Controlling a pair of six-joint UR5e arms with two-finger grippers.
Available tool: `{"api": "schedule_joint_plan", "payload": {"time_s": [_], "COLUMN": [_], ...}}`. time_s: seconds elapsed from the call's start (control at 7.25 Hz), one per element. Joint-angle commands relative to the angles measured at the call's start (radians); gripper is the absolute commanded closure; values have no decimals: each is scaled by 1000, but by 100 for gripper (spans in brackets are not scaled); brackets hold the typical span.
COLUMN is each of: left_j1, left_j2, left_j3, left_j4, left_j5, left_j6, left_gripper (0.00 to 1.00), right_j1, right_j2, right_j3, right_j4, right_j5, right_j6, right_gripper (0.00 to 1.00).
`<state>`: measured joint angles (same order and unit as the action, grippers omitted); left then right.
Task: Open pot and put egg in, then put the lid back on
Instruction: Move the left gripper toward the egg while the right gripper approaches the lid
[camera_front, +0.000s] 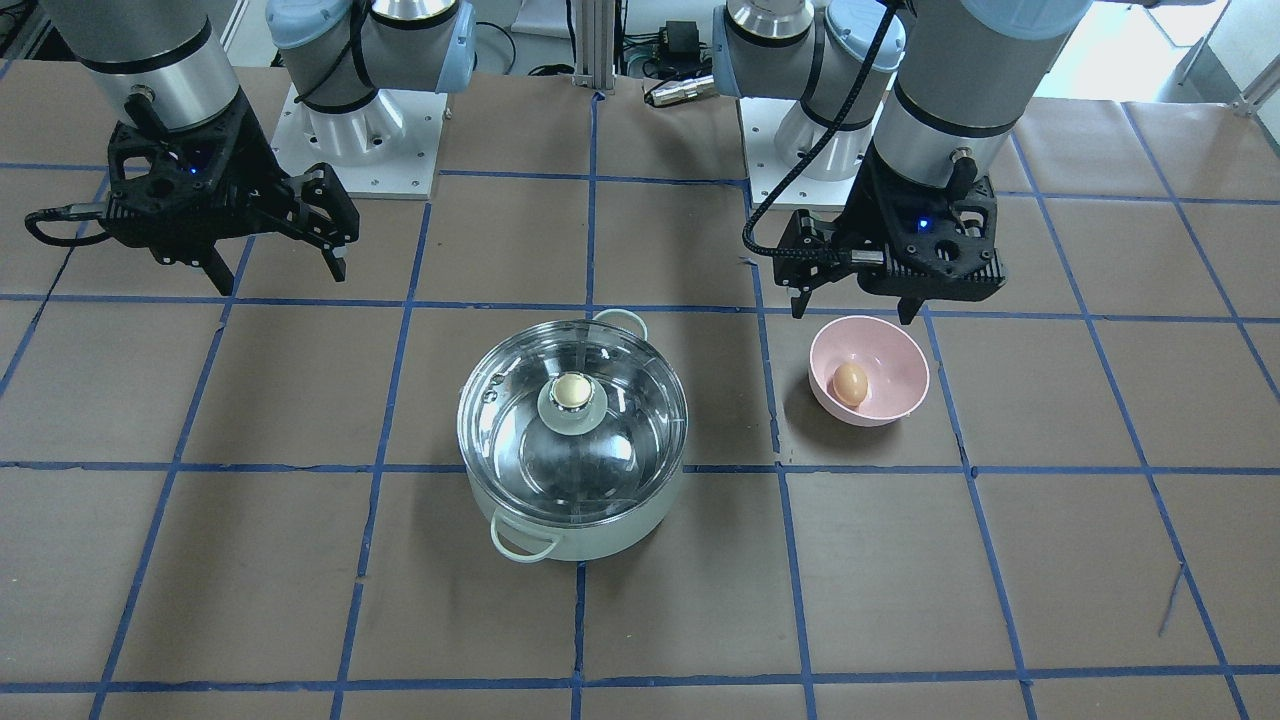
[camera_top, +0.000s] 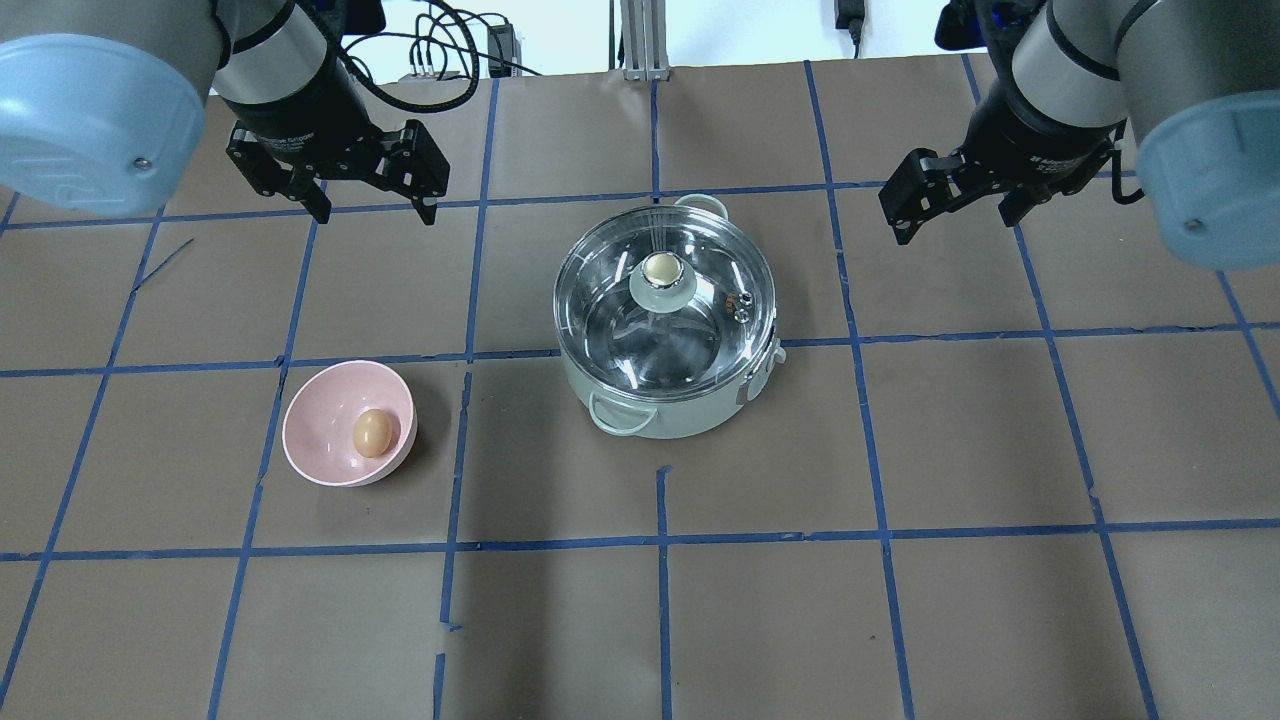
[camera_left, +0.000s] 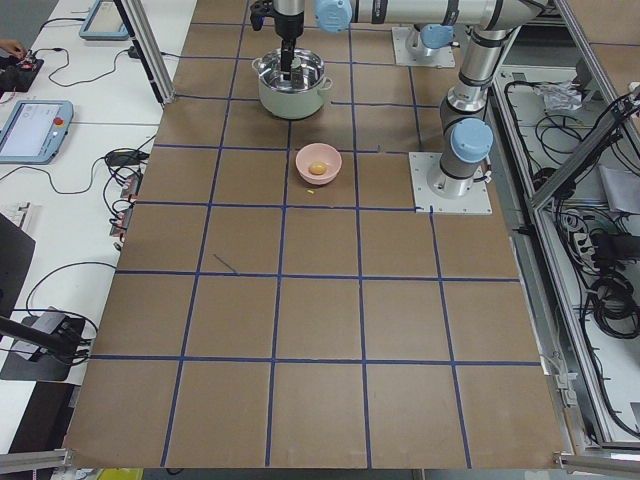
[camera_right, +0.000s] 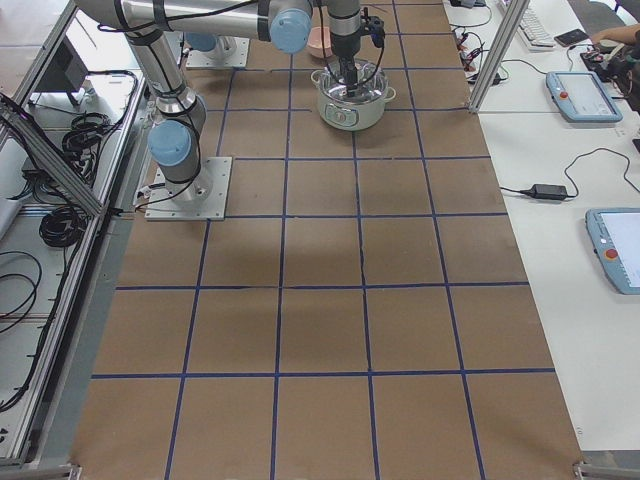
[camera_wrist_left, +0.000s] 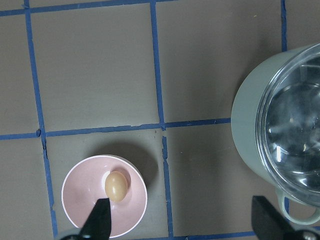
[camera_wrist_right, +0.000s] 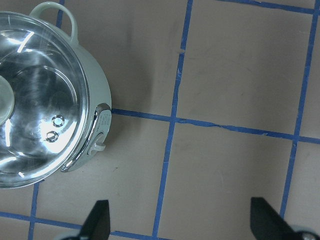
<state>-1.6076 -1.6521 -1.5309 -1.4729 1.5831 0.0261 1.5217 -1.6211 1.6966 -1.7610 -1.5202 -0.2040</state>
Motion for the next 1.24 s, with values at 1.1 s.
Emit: {"api": "schedule_joint_plan", "payload": {"time_s": [1.1], "left_j1": [105], "left_j2": [21], "left_j3": [-101], "left_j4": [-58], "left_j5": [9], "left_j6": [129], "left_gripper": [1], "right_j1": [3], "right_j2": [1], "right_j3": [2], "right_j4": [-9], "right_j5": [0], "right_j6": [1], "right_gripper": [1]}}
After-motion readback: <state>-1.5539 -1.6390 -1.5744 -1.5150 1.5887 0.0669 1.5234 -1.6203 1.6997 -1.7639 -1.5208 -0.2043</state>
